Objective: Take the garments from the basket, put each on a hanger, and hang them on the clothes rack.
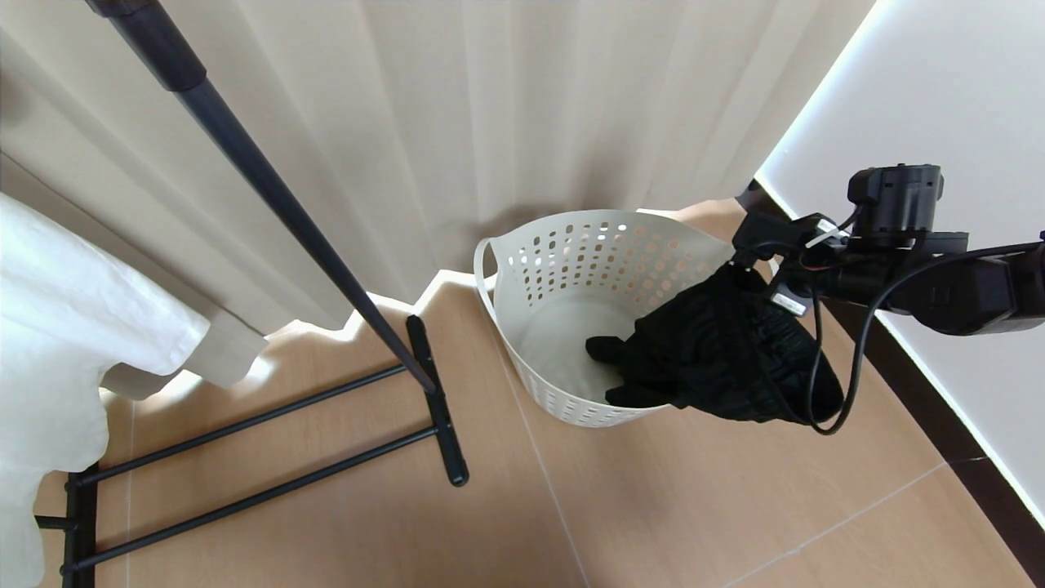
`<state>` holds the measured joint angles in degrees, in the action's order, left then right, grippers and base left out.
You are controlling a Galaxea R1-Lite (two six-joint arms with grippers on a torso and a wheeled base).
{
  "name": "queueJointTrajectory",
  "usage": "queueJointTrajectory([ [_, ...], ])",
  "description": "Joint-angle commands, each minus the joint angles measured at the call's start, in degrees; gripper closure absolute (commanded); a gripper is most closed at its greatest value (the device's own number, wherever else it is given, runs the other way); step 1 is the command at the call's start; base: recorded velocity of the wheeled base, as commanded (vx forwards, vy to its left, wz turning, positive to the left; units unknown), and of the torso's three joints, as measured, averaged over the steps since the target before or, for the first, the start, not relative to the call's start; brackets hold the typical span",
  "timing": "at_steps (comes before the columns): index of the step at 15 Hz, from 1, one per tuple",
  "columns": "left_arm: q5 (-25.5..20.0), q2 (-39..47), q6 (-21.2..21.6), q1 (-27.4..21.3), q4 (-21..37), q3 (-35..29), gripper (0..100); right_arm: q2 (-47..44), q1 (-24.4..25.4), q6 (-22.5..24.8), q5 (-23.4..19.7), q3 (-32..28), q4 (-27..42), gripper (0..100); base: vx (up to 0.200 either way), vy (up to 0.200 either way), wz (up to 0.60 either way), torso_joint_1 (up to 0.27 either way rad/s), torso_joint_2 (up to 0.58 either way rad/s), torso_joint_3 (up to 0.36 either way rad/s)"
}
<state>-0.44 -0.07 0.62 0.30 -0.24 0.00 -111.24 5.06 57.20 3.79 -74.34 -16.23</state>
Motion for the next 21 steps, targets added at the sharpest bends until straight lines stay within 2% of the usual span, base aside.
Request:
queueJointTrajectory([
  [1,0.0,0.07,-0.01,0.05,-0.02,0.0,0,2.34,-0.75,0.02,-0.36,1.04,0.49,0,0.0,0.0,0.0,0.0,0.0,0.0],
  [3,0.0,0.07,-0.01,0.05,-0.02,0.0,0,4.36,-1.54,0.02,-2.12,0.86,4.1,0,0.0,0.0,0.0,0.0,0.0,0.0],
  [9,0.0,0.07,-0.01,0.05,-0.02,0.0,0,-1.09,-1.37,-0.07,-1.77,-0.72,3.04,0,0.0,0.0,0.0,0.0,0.0,0.0],
  [16,0.0,0.07,0.08,0.05,-0.02,0.0,0,-5.22,-1.1,-0.42,-1.77,-3.36,-3.99,0,0.0,0.0,0.0,0.0,0.0,0.0],
  [19,0.0,0.07,-0.01,0.05,-0.02,0.0,0,-5.48,-0.14,-3.85,-1.59,-3.8,-5.92,0,0.0,0.0,0.0,0.0,0.0,0.0],
  [21,0.0,0.07,-0.01,0.05,-0.02,0.0,0,-5.57,-0.05,-4.02,-1.59,-3.8,-6.89,0,0.0,0.0,0.0,0.0,0.0,0.0],
])
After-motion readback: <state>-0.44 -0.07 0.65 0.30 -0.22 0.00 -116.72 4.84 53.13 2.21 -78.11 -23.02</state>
